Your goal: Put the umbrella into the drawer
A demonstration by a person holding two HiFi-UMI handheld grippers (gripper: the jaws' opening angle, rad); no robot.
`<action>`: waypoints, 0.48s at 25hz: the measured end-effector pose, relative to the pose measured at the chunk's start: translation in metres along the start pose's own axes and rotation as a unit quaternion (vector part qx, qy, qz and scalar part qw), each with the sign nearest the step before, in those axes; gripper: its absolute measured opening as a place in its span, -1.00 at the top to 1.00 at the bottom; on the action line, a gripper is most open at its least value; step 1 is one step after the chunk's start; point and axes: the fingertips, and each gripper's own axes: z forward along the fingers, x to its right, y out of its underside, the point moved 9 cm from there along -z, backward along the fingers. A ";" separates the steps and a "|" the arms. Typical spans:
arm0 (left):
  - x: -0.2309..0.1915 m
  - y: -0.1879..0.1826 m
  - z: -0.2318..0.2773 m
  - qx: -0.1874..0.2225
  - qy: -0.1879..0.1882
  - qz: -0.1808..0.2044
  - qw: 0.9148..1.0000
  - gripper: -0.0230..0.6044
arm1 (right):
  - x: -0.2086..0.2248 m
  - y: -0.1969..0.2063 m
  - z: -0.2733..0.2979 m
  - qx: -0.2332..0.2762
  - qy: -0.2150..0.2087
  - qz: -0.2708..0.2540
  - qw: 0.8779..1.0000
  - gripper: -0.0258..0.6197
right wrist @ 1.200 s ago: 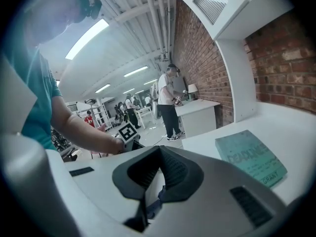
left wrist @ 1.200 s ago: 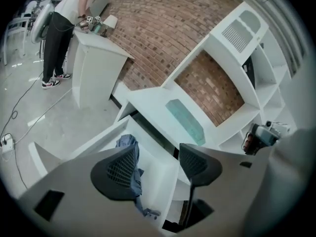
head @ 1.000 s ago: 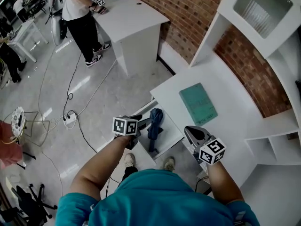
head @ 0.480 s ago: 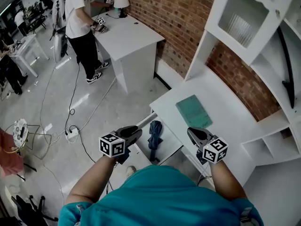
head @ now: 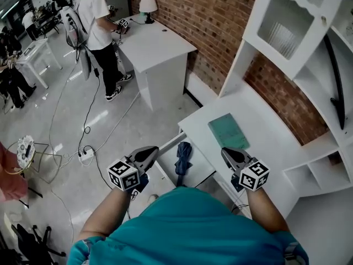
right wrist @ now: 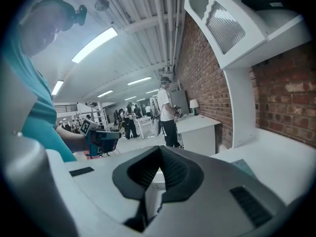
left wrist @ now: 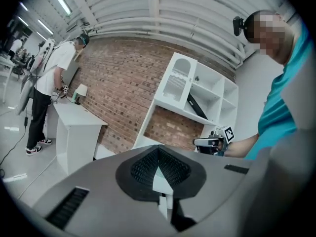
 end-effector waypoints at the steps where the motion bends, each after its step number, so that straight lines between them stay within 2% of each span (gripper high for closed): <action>1: 0.000 0.001 -0.002 0.002 -0.002 0.001 1.000 0.88 | -0.001 0.001 0.000 0.000 -0.001 0.000 1.000 0.85; 12: 0.013 0.007 -0.004 -0.009 0.013 0.011 1.000 0.88 | -0.009 0.011 0.003 -0.012 -0.013 0.007 1.000 0.85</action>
